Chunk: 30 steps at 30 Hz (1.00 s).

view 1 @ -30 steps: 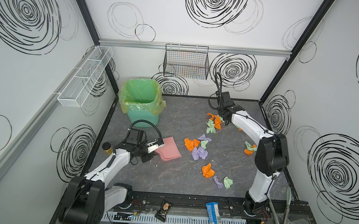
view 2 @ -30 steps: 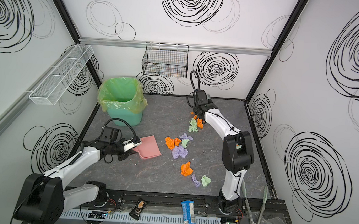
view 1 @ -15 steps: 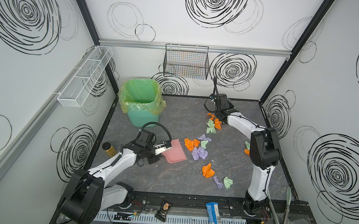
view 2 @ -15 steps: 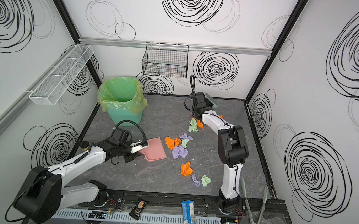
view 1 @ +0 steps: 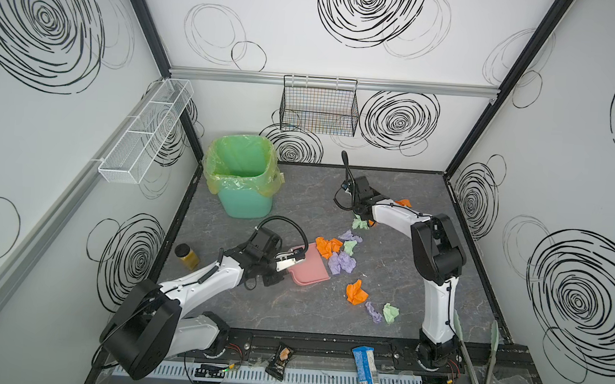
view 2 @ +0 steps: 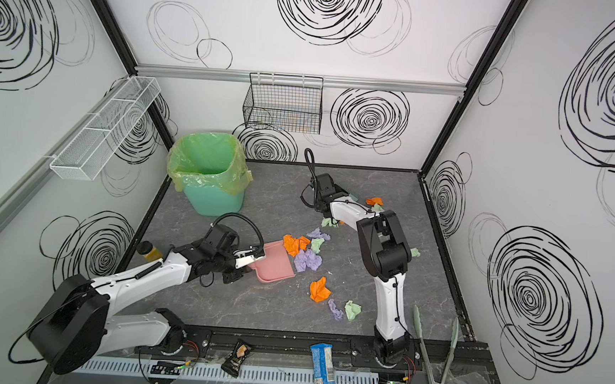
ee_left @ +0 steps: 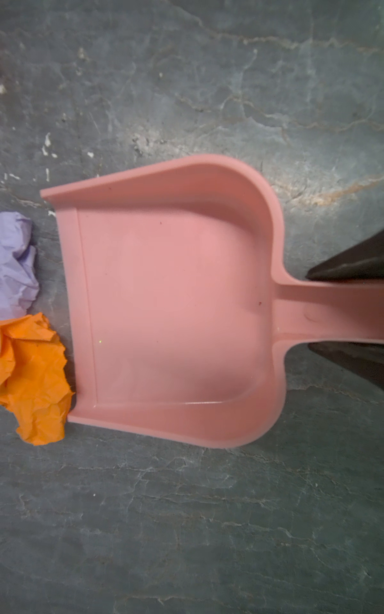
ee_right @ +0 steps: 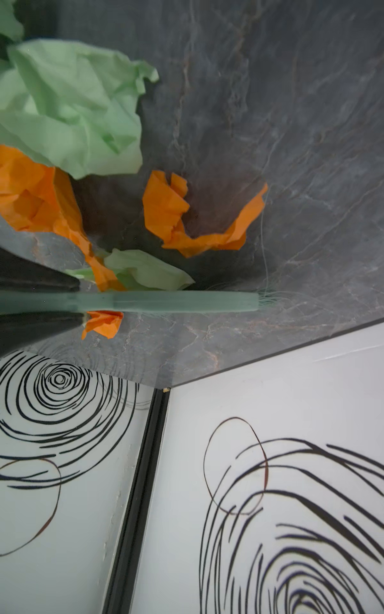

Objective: Sweep away the paper scraps from the table
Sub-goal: 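Brush scraps into the pink dustpan with the right gripper while the left holds it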

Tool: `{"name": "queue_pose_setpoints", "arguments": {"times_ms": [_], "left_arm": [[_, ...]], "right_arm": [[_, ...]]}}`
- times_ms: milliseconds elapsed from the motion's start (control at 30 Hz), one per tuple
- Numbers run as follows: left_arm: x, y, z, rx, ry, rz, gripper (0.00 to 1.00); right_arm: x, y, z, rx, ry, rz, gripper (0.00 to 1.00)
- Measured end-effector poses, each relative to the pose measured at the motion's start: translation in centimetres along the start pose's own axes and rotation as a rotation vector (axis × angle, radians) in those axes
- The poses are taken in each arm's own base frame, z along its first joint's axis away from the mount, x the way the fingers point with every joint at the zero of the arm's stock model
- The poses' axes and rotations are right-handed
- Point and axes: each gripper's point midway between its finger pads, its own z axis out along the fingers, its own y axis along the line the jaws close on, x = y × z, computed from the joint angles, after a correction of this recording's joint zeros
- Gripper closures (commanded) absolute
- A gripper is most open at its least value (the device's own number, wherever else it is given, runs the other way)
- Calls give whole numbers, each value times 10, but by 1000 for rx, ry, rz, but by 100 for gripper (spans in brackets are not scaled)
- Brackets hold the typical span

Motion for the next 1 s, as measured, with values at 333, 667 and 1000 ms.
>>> {"name": "queue_pose_setpoints", "arguments": {"times_ms": [333,667,1000], "left_arm": [[-11,-1,6,-1,8,14,100],[-15,-1,12,3,19,14,100],[-13,-3,14,8,28,11,100]], "right_arm": [[17,41,-35,-49,29,4,100],[3,96,-109,-138,-51,-37,100],[-2,140,-178,-269,-116,-28,100]]}}
